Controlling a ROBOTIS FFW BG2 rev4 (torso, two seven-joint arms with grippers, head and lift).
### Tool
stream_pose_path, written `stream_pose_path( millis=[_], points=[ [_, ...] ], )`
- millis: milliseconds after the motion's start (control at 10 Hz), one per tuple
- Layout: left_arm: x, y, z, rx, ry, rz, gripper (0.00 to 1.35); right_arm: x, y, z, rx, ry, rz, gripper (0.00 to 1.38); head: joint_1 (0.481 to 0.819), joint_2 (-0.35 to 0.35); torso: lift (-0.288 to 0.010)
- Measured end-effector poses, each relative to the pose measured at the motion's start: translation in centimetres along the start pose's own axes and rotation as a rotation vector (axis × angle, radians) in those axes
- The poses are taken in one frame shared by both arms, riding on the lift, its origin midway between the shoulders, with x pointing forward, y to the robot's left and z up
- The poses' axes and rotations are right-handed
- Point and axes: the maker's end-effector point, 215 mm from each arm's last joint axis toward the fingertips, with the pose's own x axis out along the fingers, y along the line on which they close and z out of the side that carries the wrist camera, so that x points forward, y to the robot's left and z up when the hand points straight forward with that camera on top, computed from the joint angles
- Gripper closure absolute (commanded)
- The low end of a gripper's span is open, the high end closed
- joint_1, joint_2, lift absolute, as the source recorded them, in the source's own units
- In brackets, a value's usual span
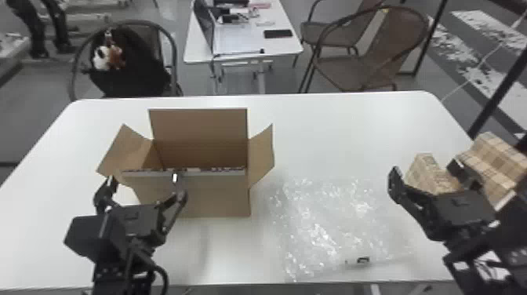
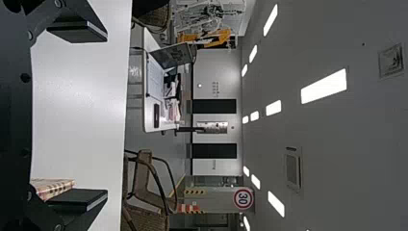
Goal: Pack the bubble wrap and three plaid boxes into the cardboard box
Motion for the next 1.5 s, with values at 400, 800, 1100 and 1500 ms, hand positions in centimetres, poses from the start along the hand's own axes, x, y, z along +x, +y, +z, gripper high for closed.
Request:
stream_pose_path(
  millis=[400, 800, 1100, 1500],
  points=[
    [0.2, 3.2, 3.9, -0.01, -0.028, 0.053, 0.12, -0.1, 0.0, 0.2, -0.006, -0.003, 0.0, 0.16, 0.695, 0.071, -0.174],
    [3.4, 7.0, 6.4, -0.219, 0.107, 0.035, 0.12, -0.1, 0.1, 0.3, -0.011, -0.004, 0.003, 0.21, 0.69, 0.116, -0.174],
    [5.1, 10.7, 1.5, -0.425, 0.369, -0.01, 0.12, 0.3, 0.5, 0.3, -0.012, -0.005, 0.014, 0.21, 0.695, 0.171, -0.174],
    [6.1, 12.3, -1.1, -0.576, 0.438, -0.069, 0.18, 0.5, 0.6, 0.3, -0.014, -0.007, 0.021, 0.21, 0.695, 0.191, -0.174]
  ],
)
